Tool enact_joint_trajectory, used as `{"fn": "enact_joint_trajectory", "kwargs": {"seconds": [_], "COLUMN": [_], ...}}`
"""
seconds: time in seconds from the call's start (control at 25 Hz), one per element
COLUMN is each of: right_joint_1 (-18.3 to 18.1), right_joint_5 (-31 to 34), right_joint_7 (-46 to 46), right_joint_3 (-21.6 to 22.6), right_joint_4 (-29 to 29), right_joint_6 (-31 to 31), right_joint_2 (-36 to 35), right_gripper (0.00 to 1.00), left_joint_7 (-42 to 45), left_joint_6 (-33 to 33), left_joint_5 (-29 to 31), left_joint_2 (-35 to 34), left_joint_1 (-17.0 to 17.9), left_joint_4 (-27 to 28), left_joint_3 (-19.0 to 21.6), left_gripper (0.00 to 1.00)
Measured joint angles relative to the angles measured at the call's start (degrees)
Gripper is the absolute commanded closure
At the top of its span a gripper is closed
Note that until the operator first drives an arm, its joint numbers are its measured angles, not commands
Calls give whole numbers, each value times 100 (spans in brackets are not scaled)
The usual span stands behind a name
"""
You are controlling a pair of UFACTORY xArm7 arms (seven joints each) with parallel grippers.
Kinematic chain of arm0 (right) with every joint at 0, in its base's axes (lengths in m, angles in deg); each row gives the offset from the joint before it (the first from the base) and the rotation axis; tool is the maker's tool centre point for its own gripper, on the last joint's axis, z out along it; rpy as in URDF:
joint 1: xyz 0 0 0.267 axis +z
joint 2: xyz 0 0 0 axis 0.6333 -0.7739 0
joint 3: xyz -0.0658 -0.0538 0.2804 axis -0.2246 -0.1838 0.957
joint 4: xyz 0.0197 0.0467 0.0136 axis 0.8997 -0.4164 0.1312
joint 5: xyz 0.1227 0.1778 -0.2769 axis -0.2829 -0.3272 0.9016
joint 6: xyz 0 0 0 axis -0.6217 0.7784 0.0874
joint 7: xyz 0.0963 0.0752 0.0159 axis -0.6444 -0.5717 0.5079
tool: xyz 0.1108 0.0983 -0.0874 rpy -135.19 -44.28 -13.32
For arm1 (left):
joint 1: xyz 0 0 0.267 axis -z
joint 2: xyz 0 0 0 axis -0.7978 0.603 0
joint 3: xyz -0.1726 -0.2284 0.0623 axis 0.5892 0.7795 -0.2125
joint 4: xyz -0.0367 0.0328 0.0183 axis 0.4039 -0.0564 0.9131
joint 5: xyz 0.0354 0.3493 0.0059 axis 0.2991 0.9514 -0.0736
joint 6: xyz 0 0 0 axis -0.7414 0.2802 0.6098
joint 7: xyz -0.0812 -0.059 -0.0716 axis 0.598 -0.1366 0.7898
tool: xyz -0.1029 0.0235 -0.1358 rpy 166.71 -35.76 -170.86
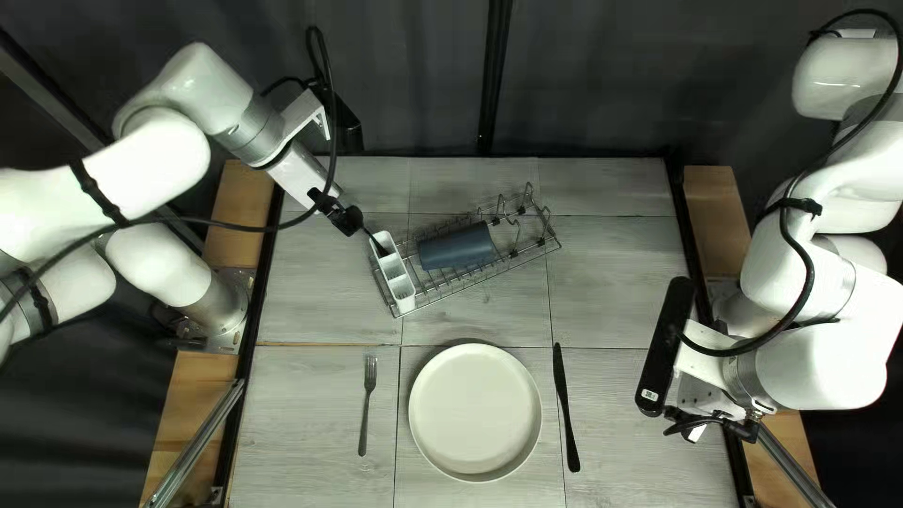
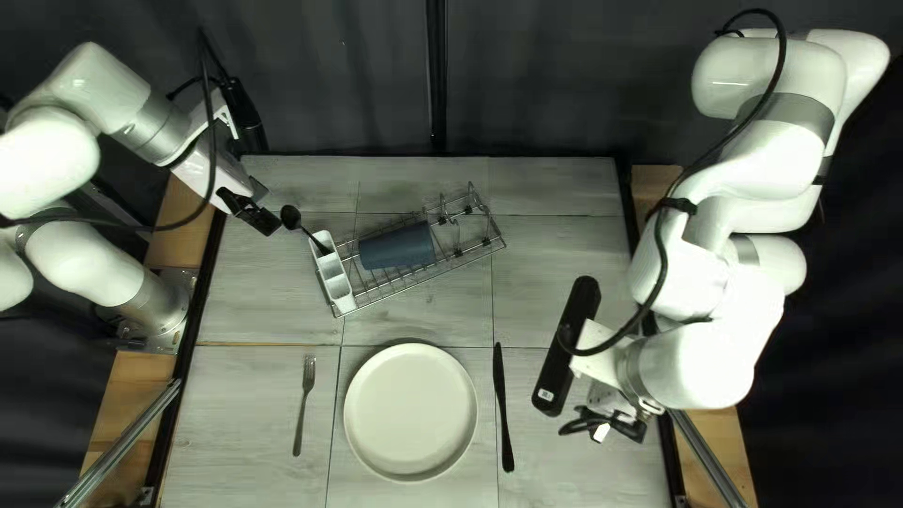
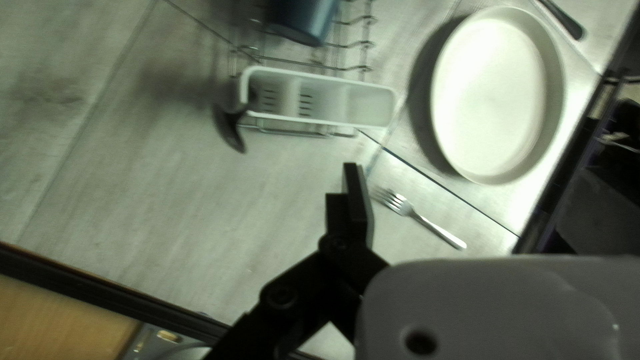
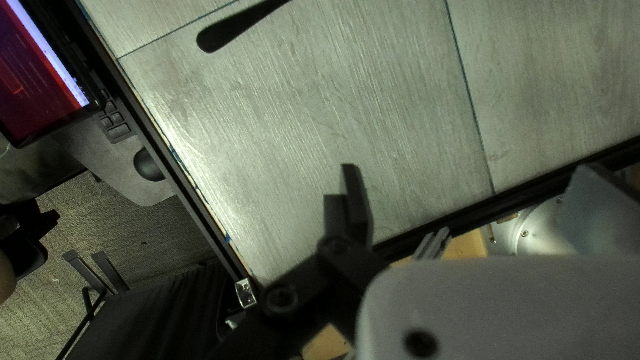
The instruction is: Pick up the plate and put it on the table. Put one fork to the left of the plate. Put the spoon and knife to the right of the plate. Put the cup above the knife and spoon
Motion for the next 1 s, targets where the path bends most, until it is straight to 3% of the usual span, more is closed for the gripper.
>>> {"fn": "enact_joint_trajectory", "kwargs": {"seconds": [0.24, 0.48, 0.76, 1.0], "right_joint_1": [0, 0, 0, 0], "right_joint_5": [0, 0, 0, 0], "right_joint_7": [0, 0, 0, 0], "right_joint_3": [0, 0, 0, 0], "right_joint_4": [0, 0, 0, 0], "right_joint_6": [0, 0, 0, 0], "right_joint_2": [0, 0, 0, 0], "right_gripper": [0, 0, 0, 0], "left_joint_7": [454, 1257, 1997, 2263], "left_joint_6": [378, 587, 914, 1091], "left_joint_5": [-110, -26, 10, -13], "left_joint_2": [-434, -708, -264, 79], "left_joint_1": [-96, -416, -967, -1271], "left_joint_4": [-548, -786, -712, -689], "left_joint_3": [375, 936, 1830, 2229], "left_gripper": [0, 0, 0, 0]}}
